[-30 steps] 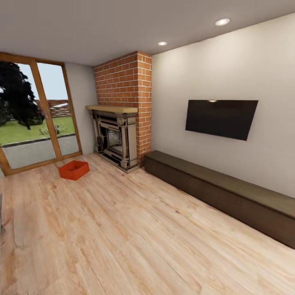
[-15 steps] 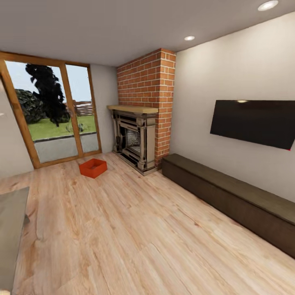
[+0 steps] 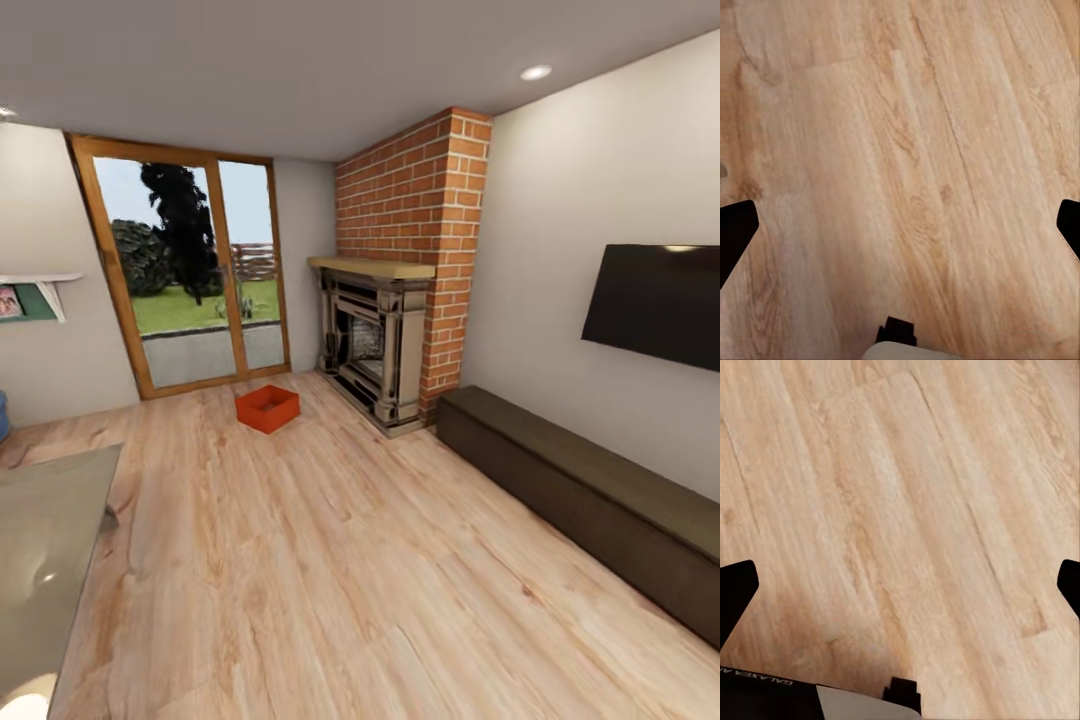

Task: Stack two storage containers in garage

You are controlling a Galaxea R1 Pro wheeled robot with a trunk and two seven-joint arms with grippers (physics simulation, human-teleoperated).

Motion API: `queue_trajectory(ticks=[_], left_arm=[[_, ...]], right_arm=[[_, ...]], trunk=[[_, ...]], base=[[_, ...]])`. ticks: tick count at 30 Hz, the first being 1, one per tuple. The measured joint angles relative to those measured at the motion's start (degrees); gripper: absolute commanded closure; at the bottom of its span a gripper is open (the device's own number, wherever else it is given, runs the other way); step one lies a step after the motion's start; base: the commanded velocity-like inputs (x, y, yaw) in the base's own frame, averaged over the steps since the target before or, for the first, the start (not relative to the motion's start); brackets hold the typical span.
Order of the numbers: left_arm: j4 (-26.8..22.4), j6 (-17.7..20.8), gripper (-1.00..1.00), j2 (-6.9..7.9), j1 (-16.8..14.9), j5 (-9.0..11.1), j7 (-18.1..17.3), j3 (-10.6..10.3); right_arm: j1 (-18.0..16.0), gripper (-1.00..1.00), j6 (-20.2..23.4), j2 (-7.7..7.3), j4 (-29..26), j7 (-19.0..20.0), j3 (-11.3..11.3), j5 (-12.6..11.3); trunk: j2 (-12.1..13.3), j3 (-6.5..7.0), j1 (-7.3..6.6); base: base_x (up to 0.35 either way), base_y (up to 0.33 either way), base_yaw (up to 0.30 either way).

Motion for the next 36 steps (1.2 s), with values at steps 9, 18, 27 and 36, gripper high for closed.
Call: queue_trajectory(ticks=[9, 18, 27, 36], left_arm=[[0.0, 0.0, -1.00, -0.06, 0.0, 0.0, 0.0, 0.0], [0.0, 0.0, -1.00, -0.17, 0.0, 0.1, 1.7, -0.1], [0.0, 0.0, -1.00, -0.13, 0.0, 0.0, 1.7, -0.1], [0.0, 0.0, -1.00, -0.16, 0.0, 0.0, 1.8, -0.1]], right_arm=[[0.0, -1.00, 0.0, 0.01, 0.0, 0.0, 0.0, 0.0], [0.0, -1.00, 0.0, 0.00, 0.0, 0.0, 0.0, 0.0], [0.0, -1.00, 0.0, 0.01, 0.0, 0.0, 0.0, 0.0], [0.0, -1.00, 0.0, 0.00, 0.0, 0.0, 0.0, 0.0]], trunk=[[0.0, 0.00, 0.00], [0.0, 0.00, 0.00], [0.0, 0.00, 0.00], [0.0, 0.00, 0.00]], base=[[0.325, -0.158, 0.300], [0.321, -0.171, 0.300], [0.321, -0.145, 0.300], [0.321, -0.138, 0.162]])
